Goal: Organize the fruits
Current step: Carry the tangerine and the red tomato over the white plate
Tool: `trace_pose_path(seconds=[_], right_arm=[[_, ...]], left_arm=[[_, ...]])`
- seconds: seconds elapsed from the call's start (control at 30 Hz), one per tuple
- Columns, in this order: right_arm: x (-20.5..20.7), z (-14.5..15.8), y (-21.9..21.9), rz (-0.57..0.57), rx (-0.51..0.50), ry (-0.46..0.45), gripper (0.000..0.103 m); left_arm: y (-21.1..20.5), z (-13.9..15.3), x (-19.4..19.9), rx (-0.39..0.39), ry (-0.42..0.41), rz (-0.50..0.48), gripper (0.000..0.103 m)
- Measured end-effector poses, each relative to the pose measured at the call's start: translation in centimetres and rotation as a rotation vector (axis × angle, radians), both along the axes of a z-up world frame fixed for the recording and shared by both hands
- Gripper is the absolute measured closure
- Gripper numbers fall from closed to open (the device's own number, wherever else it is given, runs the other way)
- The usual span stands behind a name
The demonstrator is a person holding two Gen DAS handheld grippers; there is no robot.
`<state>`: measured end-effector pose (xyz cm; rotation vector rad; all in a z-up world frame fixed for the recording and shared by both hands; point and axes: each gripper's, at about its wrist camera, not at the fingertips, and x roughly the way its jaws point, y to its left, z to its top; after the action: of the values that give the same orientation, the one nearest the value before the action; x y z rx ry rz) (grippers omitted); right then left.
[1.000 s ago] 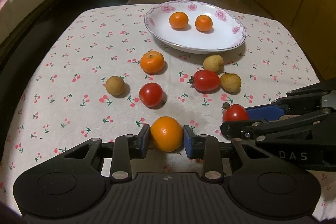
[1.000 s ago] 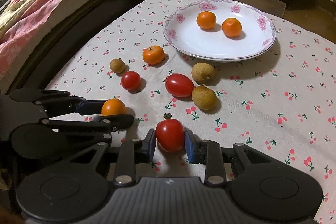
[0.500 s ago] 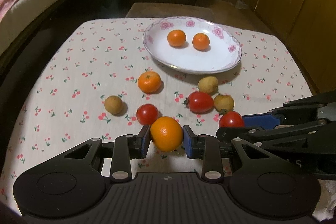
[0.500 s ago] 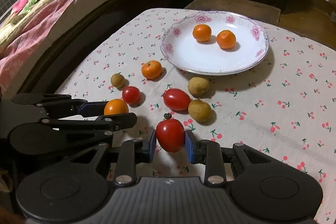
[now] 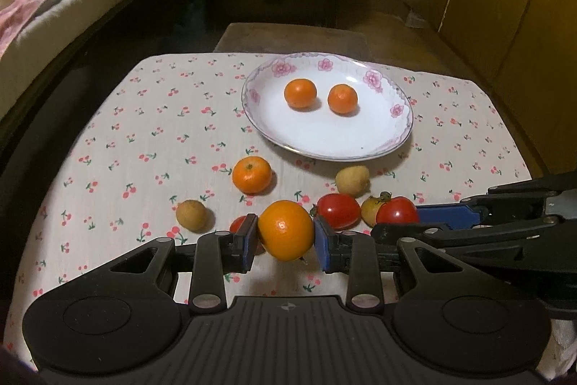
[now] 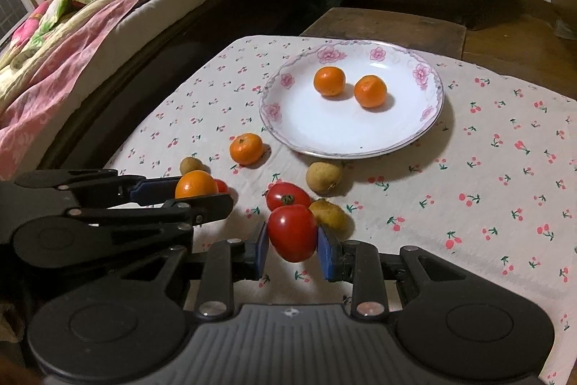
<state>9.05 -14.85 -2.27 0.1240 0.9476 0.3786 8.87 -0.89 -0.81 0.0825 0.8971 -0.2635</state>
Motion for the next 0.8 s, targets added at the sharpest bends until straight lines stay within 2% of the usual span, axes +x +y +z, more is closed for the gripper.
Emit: trace_pose_path(seconds=[0.8], right_arm=[[1.5, 0.9, -1.0, -0.057, -0.001, -0.017, 0.073]], left_arm=[[-1.5, 0.9, 1.9, 0.038, -0.028, -0.005, 0.063]])
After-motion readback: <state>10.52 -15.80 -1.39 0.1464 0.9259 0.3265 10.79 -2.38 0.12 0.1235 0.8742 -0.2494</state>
